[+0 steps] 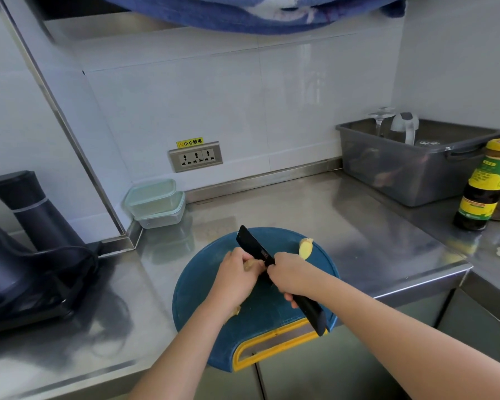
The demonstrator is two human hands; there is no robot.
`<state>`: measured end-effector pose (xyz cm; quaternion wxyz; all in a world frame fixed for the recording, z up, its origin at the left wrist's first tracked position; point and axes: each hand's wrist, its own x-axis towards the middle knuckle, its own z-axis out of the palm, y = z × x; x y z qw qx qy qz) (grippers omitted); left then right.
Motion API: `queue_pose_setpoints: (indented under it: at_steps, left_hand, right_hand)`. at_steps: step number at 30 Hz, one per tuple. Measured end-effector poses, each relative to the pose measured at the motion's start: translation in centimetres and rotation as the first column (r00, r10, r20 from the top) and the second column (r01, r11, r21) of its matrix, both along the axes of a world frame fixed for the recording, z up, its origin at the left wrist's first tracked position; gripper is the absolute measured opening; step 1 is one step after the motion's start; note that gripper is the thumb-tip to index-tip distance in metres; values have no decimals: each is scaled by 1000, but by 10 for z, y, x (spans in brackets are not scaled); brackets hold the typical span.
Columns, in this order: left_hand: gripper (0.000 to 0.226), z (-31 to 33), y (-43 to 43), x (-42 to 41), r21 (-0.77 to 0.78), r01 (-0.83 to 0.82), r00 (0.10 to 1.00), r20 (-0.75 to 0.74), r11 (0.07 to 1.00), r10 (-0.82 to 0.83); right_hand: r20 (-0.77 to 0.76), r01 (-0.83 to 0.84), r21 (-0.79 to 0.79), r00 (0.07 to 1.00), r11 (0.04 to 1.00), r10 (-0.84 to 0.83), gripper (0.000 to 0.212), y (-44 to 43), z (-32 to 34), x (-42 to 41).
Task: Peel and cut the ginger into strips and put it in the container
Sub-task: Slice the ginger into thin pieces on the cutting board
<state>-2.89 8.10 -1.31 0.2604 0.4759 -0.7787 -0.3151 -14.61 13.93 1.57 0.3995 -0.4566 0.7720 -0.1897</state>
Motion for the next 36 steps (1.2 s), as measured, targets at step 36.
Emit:
queue_pose_setpoints:
  at_steps: [36]
  left_hand:
    - [23, -10, -11, -4, -42, -30, 998, 59, 999, 32]
  right_hand:
    - [138, 51, -6, 989, 999, -50, 15, 20, 31, -3]
